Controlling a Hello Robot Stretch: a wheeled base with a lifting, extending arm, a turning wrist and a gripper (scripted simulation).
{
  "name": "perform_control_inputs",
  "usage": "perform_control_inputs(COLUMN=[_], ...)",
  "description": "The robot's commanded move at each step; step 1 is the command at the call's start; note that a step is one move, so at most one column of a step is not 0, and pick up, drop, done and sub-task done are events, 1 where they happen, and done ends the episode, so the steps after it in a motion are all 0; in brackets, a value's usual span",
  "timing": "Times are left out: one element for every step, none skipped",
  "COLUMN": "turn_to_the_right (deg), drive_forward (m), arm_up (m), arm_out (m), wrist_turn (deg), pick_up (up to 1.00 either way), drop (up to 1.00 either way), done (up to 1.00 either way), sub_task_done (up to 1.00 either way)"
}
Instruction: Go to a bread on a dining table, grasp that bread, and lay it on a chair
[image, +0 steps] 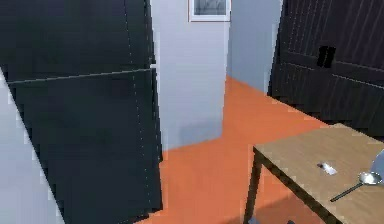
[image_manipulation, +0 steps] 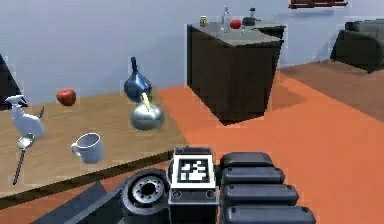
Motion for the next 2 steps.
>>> perform_control_inputs(turn_to_the_right=[45.0, 45.0], drive_forward=[0.00, 0.00], arm_up=[0.00, 0.00], arm_out=[0.00, 0.00], wrist_turn=[0.0, 0.0], pick_up=[0.00, 0.00], drop=[0.00, 0.00], done=[0.00, 0.00], sub_task_done=[0.00, 0.00])
